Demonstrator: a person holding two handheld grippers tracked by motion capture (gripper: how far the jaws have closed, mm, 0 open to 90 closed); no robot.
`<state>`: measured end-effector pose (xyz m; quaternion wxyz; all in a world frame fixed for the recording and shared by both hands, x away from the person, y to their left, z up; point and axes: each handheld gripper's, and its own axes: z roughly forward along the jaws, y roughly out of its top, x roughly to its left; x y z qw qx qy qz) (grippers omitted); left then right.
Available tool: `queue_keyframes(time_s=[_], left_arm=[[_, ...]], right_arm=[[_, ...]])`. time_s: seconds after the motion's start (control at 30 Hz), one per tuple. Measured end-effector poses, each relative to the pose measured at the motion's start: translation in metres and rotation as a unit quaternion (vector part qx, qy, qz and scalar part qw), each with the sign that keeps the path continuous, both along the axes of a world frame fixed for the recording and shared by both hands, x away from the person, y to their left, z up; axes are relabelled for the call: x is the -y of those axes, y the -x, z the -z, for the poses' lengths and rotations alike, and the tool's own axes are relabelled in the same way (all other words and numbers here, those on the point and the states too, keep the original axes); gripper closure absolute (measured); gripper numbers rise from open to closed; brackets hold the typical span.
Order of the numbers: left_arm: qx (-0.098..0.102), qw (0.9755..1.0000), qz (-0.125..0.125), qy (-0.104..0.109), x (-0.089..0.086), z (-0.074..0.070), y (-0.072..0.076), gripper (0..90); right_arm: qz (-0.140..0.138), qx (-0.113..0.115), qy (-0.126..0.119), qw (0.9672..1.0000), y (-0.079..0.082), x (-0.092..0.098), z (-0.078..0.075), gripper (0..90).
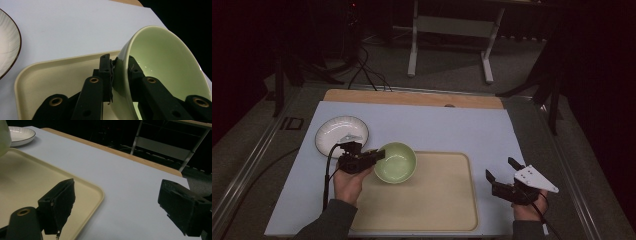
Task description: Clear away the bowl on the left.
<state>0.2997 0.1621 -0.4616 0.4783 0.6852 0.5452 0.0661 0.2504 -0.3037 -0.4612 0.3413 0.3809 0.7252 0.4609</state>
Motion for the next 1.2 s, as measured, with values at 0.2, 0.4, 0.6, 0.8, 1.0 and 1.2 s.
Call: queue_keyframes(time_s=[0.2,0.4,0.6,0.8,1.0,1.2], left_arm=[[-0.002,1.0000,0.003,0.003,0.002,0.001,0.000,80.0],[-0.003,1.0000,0.007,0.003,0.006,0.002,0.000,80.0],[-0.005,0.9999,0.011,0.002,0.010,0.004,0.001,79.9],[-0.007,0.9999,0.015,0.000,0.012,0.005,0.001,79.8],[-0.008,0.9998,0.017,-0.002,0.015,0.006,0.001,79.8],[-0.010,0.9998,0.019,-0.003,0.017,0.008,0.000,79.6]], right_arm=[[-0.001,-0.001,0.001,1.0000,0.000,-0.001,0.000,13.7],[-0.001,-0.001,0.000,1.0000,0.000,0.000,0.000,13.7],[0.000,0.000,0.000,1.0000,0.000,0.000,0.000,13.8],[-0.001,0.000,0.001,1.0000,0.000,-0.001,0.000,13.7],[-0.001,0.000,0.000,1.0000,0.000,0.000,0.000,13.8],[-0.001,0.001,0.001,1.0000,0.000,-0.001,0.000,13.8]])
